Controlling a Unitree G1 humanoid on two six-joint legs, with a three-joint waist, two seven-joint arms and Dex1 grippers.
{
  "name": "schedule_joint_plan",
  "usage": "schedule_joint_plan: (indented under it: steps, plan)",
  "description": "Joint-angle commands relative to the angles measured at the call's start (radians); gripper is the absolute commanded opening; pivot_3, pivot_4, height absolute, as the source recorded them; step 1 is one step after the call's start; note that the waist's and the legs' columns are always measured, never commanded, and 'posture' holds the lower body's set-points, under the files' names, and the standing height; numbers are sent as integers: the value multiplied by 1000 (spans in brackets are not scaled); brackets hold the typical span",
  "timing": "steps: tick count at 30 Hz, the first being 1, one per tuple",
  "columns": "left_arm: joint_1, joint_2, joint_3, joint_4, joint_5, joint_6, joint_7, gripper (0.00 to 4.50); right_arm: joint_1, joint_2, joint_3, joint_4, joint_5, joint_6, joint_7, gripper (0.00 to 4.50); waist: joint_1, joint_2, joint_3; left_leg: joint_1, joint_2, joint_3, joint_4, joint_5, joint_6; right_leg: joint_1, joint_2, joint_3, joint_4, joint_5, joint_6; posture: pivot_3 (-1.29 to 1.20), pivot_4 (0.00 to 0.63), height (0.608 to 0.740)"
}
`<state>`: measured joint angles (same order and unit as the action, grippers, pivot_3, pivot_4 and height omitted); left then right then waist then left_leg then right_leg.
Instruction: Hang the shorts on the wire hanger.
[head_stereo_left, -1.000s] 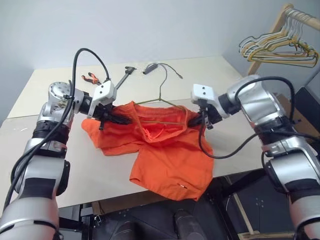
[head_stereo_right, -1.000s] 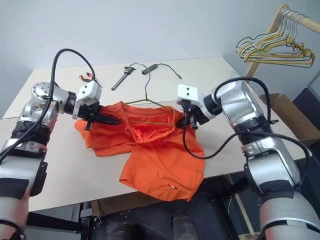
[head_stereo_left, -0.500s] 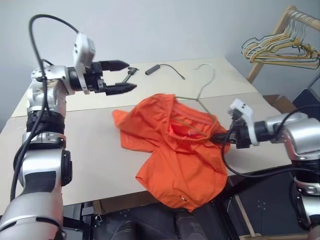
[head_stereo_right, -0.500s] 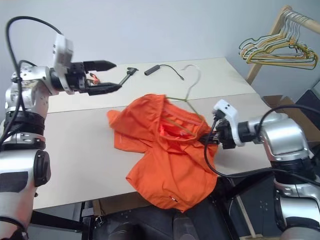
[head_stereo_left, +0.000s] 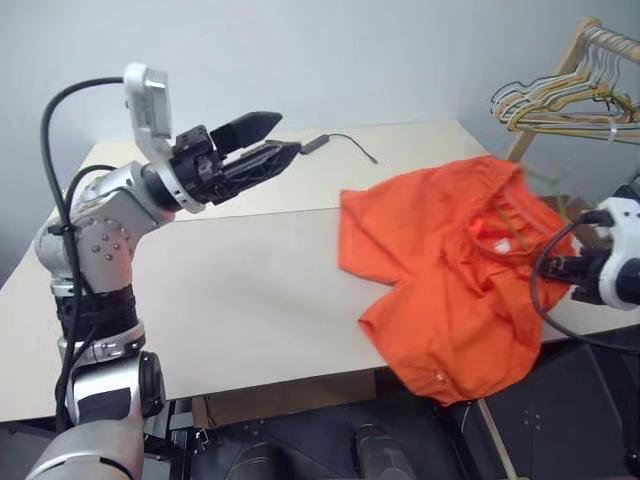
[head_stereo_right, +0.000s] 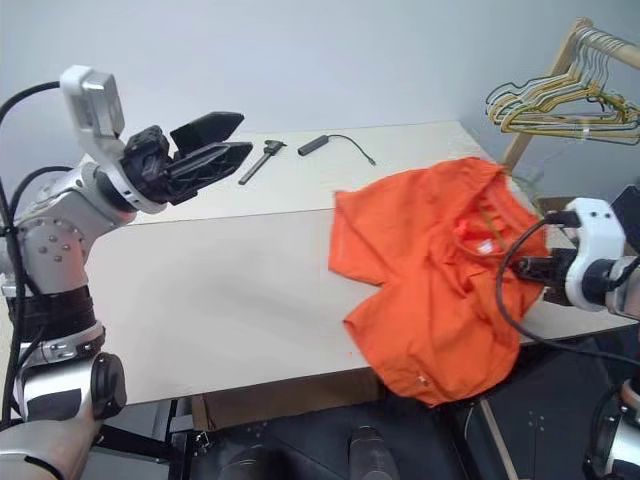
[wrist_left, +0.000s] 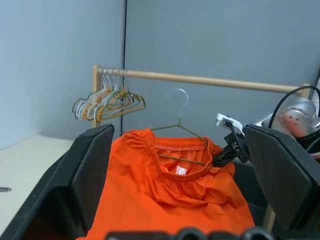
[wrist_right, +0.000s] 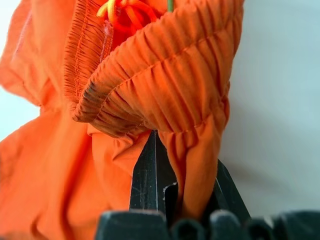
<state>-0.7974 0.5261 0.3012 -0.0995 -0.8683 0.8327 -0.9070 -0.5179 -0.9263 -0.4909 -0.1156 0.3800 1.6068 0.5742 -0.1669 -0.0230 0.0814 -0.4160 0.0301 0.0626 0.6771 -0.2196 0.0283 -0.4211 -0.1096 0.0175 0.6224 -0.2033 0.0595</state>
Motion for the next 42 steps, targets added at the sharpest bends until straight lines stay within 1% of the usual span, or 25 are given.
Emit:
schedule_joint_plan:
  steps: [1,3,6,10,13,19,22,28,31,33,37,42]
  plan:
    - [2,13,19,-44,-43,2,24,4486,-128,-35,-68,103,-1,8,-184,0,-10,0,0,0,0,0,0,0,0,0,0,0,0,0,0,-267,110,740]
    - [6,22,10,-47,-46,-6,23,4486,-198,-38,-76,170,-12,8,-268,0,-17,3,2,0,0,0,0,0,0,0,0,1,0,0,0,-267,108,740]
    - [-5,18,3,-42,-47,-22,39,4486,-277,-54,-77,260,-10,8,-349,0,-18,3,2,0,0,0,-2,0,1,0,1,1,0,-1,0,-265,105,740]
    - [-53,9,-10,-16,-46,-34,59,4486,-396,-67,-94,421,-73,8,-439,0,-20,3,2,0,-1,1,-2,-1,1,0,1,2,-2,-1,0,-256,96,740]
    - [-77,6,-26,4,-38,-39,63,4486,-494,-65,-138,515,-143,0,-507,0,-19,4,2,0,-1,2,-3,-1,1,0,1,1,-3,-1,0,-255,92,740]
    - [-102,-8,-57,28,-28,-48,70,4486,-639,-70,-204,677,-232,-97,-618,0,-24,5,2,0,-1,2,-6,-1,1,0,1,2,-6,-1,0,-253,87,740]
    - [-109,-15,-68,29,-29,-53,70,4486,-706,-90,-264,770,-263,-176,-704,0,-29,5,2,0,-1,3,-8,-1,1,0,1,2,-8,-1,0,-251,83,740]
    - [-107,-10,-72,23,-31,-55,71,4486,-778,-132,-350,901,-269,-302,-836,0,-35,6,2,0,-1,3,-11,-1,1,0,1,2,-11,-1,0,-246,83,740]
    - [-111,-12,-68,26,-38,-51,74,4486,-794,-155,-386,952,-266,-370,-909,0,-40,7,3,0,-1,3,-12,-1,1,0,1,2,-11,-1,0,-245,81,740]
    - [-113,-17,-70,25,-40,-50,77,4486,-794,-169,-391,986,-259,-400,-930,0,-39,7,3,0,-1,3,-13,-1,1,0,1,2,-12,-1,0,-247,80,740]
    - [-116,-25,-77,28,-37,-63,60,4486,-786,-175,-383,1022,-247,-403,-949,0,-41,7,3,0,-1,3,-15,-1,1,0,1,3,-13,-1,0,-252,78,740]
    - [-115,-19,-86,34,-38,-71,24,4486,-761,-152,-385,1001,-233,-357,-963,0,-41,8,3,0,-2,3,-15,-1,1,0,1,3,-13,-1,1,-253,75,740]
